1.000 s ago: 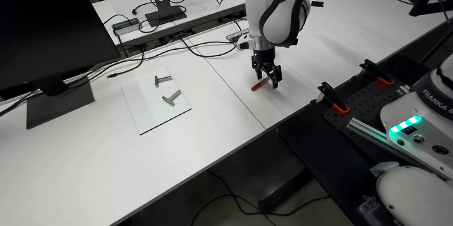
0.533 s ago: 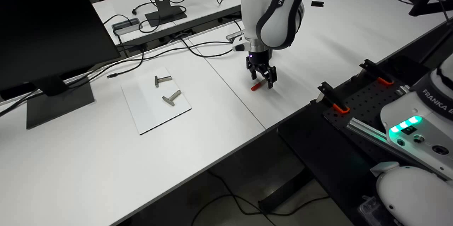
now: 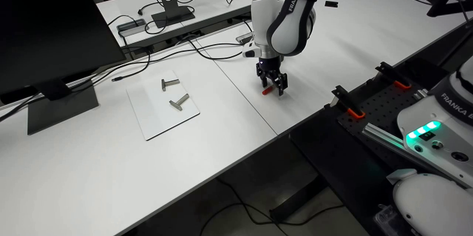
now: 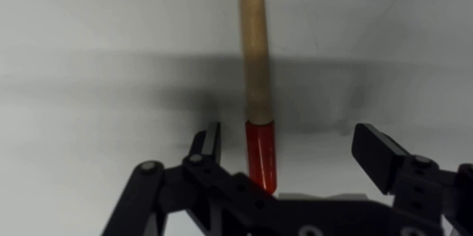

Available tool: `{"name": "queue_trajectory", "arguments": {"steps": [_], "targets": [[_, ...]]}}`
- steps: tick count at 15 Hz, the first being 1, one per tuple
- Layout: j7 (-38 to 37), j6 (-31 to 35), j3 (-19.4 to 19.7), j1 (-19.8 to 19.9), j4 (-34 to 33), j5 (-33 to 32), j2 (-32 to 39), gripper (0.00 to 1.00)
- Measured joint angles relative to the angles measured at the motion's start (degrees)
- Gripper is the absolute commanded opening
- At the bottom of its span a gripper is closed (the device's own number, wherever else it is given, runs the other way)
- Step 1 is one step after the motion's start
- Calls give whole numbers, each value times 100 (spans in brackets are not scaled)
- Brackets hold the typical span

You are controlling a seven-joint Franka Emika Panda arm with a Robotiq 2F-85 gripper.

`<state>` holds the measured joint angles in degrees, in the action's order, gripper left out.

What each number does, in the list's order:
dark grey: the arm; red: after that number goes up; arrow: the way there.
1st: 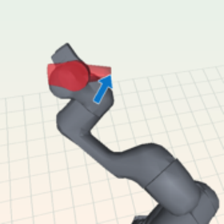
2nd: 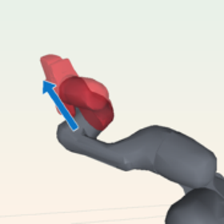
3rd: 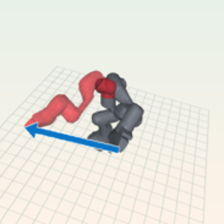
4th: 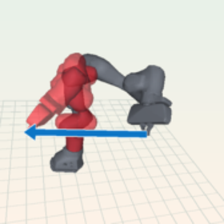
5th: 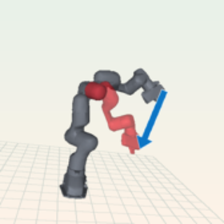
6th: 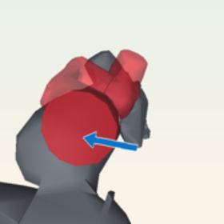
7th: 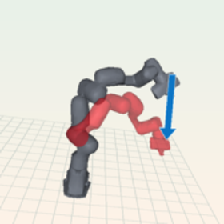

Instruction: Put the pen in the mug cup

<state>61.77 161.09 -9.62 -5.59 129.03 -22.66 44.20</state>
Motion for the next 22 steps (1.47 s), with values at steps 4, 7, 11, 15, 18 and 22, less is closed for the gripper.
{"name": "queue_trajectory", "arguments": {"steps": [4, 7, 11, 15, 18, 22], "targets": [[14, 31, -2, 0, -52, -2, 31, 34], [14, 8, -10, 2, -81, -2, 44, 15], [15, -44, -39, 8, -80, -2, 2, 8], [14, -39, -39, 11, -80, -2, 3, 8], [-94, -46, -34, 20, -45, 12, -16, 8], [-487, -27, 11, 26, 223, 15, -243, 8]]}}
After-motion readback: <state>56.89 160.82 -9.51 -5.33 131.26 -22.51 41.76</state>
